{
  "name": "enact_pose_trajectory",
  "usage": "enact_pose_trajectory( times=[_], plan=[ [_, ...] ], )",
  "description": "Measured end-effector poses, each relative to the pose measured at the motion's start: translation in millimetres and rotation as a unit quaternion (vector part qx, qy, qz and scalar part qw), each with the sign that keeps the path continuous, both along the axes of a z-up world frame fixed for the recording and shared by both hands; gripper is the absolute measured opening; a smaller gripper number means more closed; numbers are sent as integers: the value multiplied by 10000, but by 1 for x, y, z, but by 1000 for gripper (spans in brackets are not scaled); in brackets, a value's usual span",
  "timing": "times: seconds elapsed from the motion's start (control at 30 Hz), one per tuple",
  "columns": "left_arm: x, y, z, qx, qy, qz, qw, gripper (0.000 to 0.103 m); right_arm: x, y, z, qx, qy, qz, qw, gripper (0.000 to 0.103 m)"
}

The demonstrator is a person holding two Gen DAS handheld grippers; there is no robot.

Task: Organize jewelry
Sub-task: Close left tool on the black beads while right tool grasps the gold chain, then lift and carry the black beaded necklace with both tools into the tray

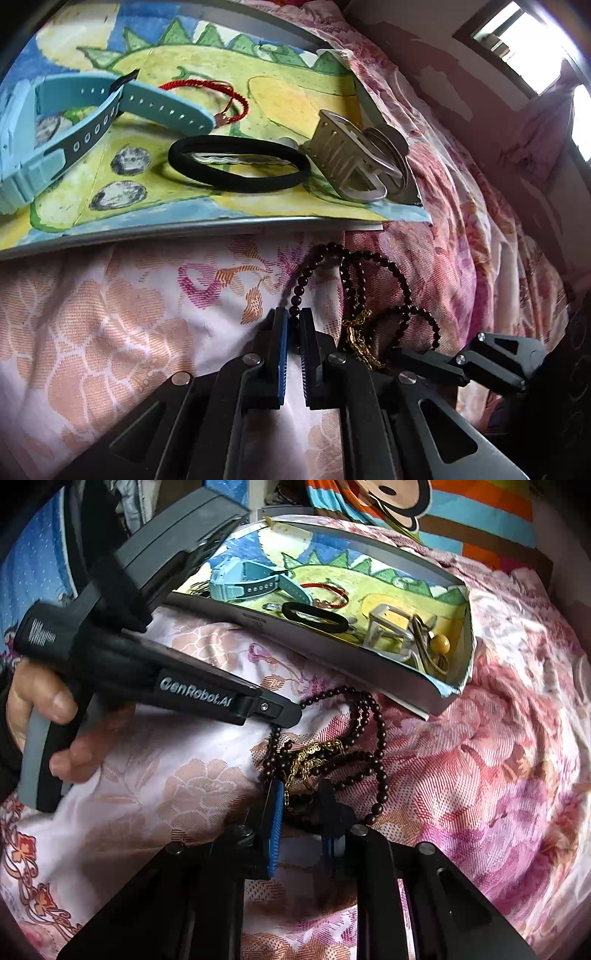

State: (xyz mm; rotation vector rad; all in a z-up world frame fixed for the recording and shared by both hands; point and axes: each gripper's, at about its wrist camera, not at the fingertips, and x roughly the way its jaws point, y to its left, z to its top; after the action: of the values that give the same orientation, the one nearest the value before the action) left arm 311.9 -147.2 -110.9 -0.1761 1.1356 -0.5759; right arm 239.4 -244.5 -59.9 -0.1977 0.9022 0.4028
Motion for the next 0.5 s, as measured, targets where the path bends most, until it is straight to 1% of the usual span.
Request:
enact_pose_trajectory(
  times=[0.1,0.27,0.5],
  plan=[
    [-2,-3,0,24,-75,17,10000,6,2,1,-2,-10,28,-34,10000,16],
    [-4,0,-1,-110,-105,89,9998,6,1,1,-2,8,-18,-66,10000,16],
    [-12,9,1,-154,-206,181,9995,6,0,-3,6,115,-193,-114,9997,16]
  ],
)
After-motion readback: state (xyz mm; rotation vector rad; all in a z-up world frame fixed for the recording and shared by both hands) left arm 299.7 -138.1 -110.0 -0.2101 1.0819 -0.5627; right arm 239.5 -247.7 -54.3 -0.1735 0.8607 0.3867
